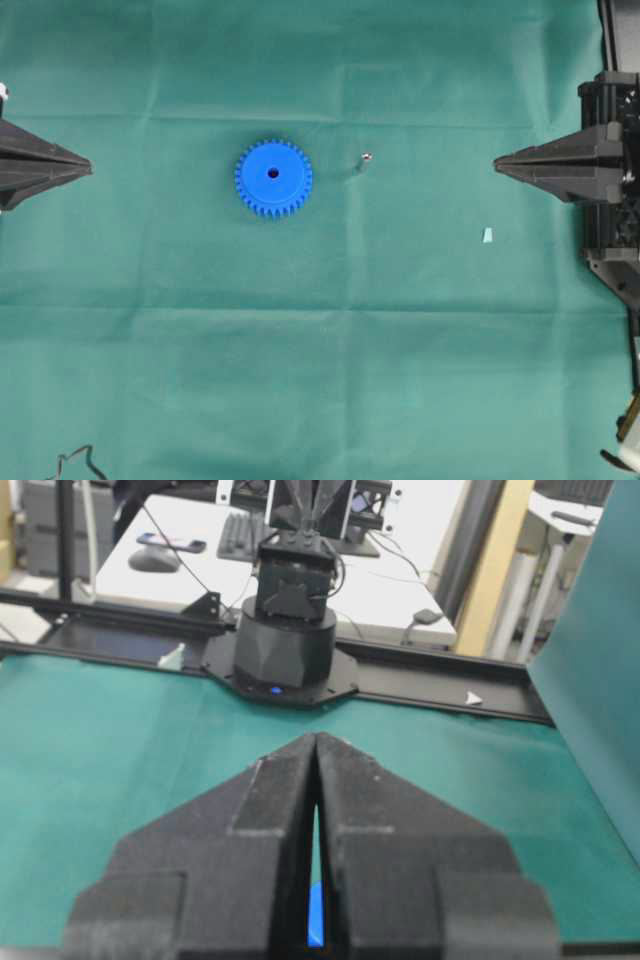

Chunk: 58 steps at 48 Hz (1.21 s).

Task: Insert the shaft into the center hole of the gear.
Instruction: 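Move the right gripper left toward the silver shaft, opening it, then lower the right gripper and grasp the silver shaft upright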

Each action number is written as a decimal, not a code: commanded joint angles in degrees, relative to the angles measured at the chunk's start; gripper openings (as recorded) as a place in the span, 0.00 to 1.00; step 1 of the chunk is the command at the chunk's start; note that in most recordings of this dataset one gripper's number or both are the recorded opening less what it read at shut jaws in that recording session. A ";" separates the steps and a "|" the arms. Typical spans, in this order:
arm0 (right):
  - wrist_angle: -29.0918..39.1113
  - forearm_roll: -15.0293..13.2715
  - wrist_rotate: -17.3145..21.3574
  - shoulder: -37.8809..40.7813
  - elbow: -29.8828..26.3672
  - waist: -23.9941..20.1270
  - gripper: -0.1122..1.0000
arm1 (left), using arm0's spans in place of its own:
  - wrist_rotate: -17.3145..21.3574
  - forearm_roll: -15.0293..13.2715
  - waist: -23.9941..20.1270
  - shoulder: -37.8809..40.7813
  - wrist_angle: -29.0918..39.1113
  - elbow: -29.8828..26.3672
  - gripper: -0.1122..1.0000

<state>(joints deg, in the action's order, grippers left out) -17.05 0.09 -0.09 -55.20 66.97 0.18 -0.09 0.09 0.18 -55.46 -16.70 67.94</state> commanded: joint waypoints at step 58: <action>-11.25 12.92 0.70 46.05 -6.24 11.16 0.80 | -0.88 0.53 0.79 1.93 2.29 -2.72 0.10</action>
<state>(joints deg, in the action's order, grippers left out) -26.19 11.95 0.62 -11.07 62.05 11.34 -1.05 0.53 1.41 -53.79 -14.24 66.53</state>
